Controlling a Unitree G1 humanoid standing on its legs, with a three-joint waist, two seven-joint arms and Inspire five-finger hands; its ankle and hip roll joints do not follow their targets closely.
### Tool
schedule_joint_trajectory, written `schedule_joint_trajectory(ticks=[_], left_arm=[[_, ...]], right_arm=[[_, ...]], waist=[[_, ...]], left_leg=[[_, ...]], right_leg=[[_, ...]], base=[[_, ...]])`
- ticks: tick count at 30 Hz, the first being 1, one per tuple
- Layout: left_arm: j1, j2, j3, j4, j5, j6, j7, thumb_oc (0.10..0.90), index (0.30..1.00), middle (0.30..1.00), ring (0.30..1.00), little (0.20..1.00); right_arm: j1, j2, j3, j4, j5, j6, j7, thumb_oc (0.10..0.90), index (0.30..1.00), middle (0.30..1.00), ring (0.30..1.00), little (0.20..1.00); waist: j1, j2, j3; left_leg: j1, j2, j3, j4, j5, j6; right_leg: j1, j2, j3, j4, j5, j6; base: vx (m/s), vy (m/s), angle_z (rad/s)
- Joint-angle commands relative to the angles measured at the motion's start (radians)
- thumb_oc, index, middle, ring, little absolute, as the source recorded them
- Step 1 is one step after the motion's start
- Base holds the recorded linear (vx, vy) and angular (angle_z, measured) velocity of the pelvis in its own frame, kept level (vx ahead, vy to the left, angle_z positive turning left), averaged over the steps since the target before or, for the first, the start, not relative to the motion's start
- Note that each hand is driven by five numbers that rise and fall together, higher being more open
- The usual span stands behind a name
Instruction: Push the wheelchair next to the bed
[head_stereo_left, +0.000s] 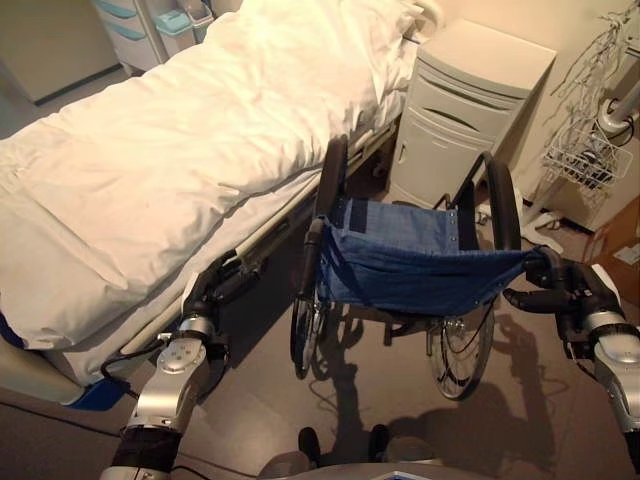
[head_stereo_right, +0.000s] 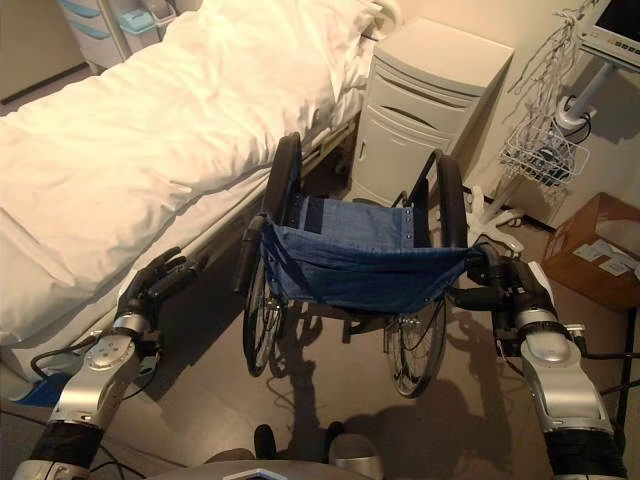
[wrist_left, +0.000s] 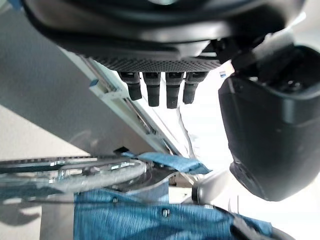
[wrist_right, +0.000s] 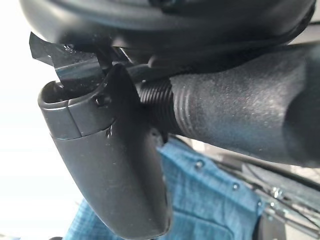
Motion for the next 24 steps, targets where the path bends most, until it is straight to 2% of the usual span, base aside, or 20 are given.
schedule_joint_trajectory(ticks=[1, 4, 5, 6, 11, 14, 17, 24], left_arm=[[-0.037, 0.043, 0.000, -0.108, 0.056, -0.121, -0.002, 0.800, 0.900, 0.900, 0.900, 0.900], [-0.011, 0.038, -0.013, -0.059, 0.077, -0.137, 0.012, 0.800, 0.900, 0.900, 0.900, 0.900], [0.005, 0.036, -0.016, -0.036, 0.063, -0.140, 0.028, 0.800, 0.900, 0.900, 0.900, 0.900], [0.018, 0.030, -0.016, -0.022, 0.060, -0.140, 0.037, 0.800, 0.900, 0.900, 0.900, 0.900], [0.045, 0.010, -0.009, 0.042, 0.035, -0.176, 0.035, 0.800, 0.900, 0.900, 0.900, 0.900], [0.062, -0.024, 0.005, 0.099, -0.041, -0.211, 0.009, 0.800, 0.900, 0.900, 0.900, 0.900], [0.064, -0.040, 0.004, 0.157, -0.047, -0.235, 0.008, 0.800, 0.900, 0.900, 0.900, 0.900], [0.062, -0.064, 0.004, 0.284, -0.069, -0.254, 0.009, 0.800, 0.900, 0.900, 0.900, 0.900]], right_arm=[[-0.106, -0.027, -0.113, 0.060, -0.084, -0.081, -0.133, 0.800, 0.900, 0.900, 0.900, 0.900], [-0.092, -0.029, -0.107, 0.066, -0.253, -0.084, -0.169, 0.800, 0.900, 0.900, 0.900, 0.900], [-0.074, -0.041, -0.100, 0.066, -0.379, -0.092, -0.177, 0.800, 0.900, 0.900, 0.900, 0.900], [-0.058, -0.048, -0.096, 0.057, -0.425, -0.078, -0.185, 0.800, 0.900, 0.900, 0.900, 0.900], [-0.019, -0.038, -0.100, 0.055, -0.512, -0.096, -0.224, 0.800, 0.900, 0.900, 0.900, 0.900], [0.009, -0.032, -0.100, 0.073, -0.586, -0.116, -0.280, 0.800, 0.900, 0.900, 0.900, 0.900], [0.018, -0.032, -0.102, 0.098, -0.598, -0.123, -0.326, 0.800, 0.900, 0.900, 0.900, 0.900], [0.040, -0.054, -0.128, 0.159, -0.610, -0.061, -0.452, 0.800, 0.900, 0.900, 0.900, 0.900]], waist=[[0.052, 0.008, -0.042], [0.052, 0.009, -0.038], [0.049, 0.010, -0.036], [0.046, 0.011, -0.034], [0.038, 0.013, -0.029], [0.033, 0.015, -0.025], [0.029, 0.016, -0.025], [0.017, 0.020, -0.024]], left_leg=[[0.052, 0.000, 0.090, 0.086, -0.123, -0.014], [0.050, 0.001, 0.092, 0.092, -0.125, -0.011], [0.048, 0.001, 0.092, 0.094, -0.125, -0.009], [0.048, 0.001, 0.093, 0.094, -0.124, -0.008], [0.046, 0.000, 0.096, 0.094, -0.122, -0.004], [0.046, -0.002, 0.099, 0.098, -0.127, -0.002], [0.045, -0.003, 0.101, 0.101, -0.131, 0.000], [0.041, -0.009, 0.099, 0.105, -0.135, 0.004]], right_leg=[[-0.094, 0.019, 0.022, 0.056, 0.063, 0.053], [-0.098, 0.018, 0.022, 0.065, 0.060, 0.054], [-0.099, 0.018, 0.026, 0.069, 0.059, 0.055], [-0.100, 0.018, 0.029, 0.071, 0.058, 0.055], [-0.101, 0.015, 0.033, 0.077, 0.054, 0.056], [-0.104, 0.013, 0.039, 0.081, 0.052, 0.056], [-0.106, 0.013, 0.043, 0.084, 0.050, 0.056], [-0.109, 0.016, 0.061, 0.088, 0.043, 0.054]], base=[[0.00, 0.000, 0.00], [0.00, 0.000, 0.00], [0.01, 0.031, 0.02], [0.01, 0.035, 0.02], [0.01, 0.032, 0.08], [0.01, 0.033, 0.07], [0.01, 0.027, 0.05], [0.01, 0.026, 0.04]])
